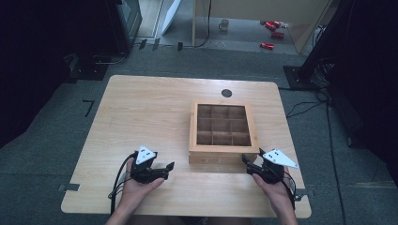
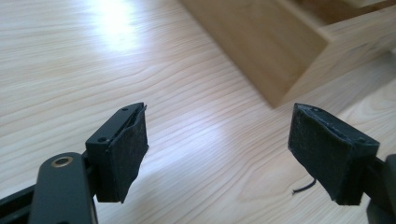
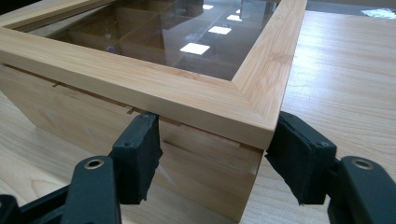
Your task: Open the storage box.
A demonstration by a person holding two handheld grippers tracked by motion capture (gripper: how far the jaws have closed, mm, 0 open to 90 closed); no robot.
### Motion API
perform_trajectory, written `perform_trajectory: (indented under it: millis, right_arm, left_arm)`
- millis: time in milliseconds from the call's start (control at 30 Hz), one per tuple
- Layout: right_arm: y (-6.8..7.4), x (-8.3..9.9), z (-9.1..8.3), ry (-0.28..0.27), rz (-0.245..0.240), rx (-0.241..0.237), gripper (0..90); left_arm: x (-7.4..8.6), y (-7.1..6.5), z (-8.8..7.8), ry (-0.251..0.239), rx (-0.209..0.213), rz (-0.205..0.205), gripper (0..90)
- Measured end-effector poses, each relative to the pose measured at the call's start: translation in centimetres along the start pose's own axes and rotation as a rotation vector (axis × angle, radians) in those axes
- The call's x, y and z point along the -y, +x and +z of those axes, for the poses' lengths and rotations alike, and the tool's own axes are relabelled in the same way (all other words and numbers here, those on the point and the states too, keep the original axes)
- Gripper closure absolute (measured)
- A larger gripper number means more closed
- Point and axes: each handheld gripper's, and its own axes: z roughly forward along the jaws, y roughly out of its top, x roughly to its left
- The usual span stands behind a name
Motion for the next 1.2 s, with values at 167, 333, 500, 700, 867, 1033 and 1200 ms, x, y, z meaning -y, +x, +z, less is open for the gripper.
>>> perform_trajectory:
  millis: [167,333,500,700,867,1033,1200]
  right_arm:
    - [0.1,-0.3,0.0,-0.001,-0.006,0.005,35.8]
    - [0.1,-0.6,-0.1,-0.004,-0.005,0.005,35.5]
    - [0.1,-0.7,-0.1,-0.003,-0.004,0.005,35.4]
    - [0.0,-1.0,-0.2,0.002,-0.008,0.003,34.1]
    - [0.0,-1.8,-0.3,-0.001,-0.009,0.005,33.5]
    - [-0.1,-2.6,-0.5,-0.011,0.005,0.005,31.9]
    - [0.0,-3.4,-0.5,-0.011,-0.005,0.019,31.3]
  left_arm:
    - [1.1,2.2,-1.6,0.017,-0.056,-0.027,19.6]
    - [2.5,4.5,-3.0,0.033,-0.131,-0.054,18.3]
    - [3.7,6.4,-4.0,0.051,-0.192,-0.072,17.7]
    - [4.8,8.1,-4.8,0.066,-0.257,-0.068,17.7]
    - [5.3,9.0,-5.2,0.076,-0.287,-0.069,17.7]
    - [5.6,9.6,-5.3,0.091,-0.302,-0.065,17.7]
    - [5.7,9.6,-4.9,0.110,-0.305,-0.052,17.0]
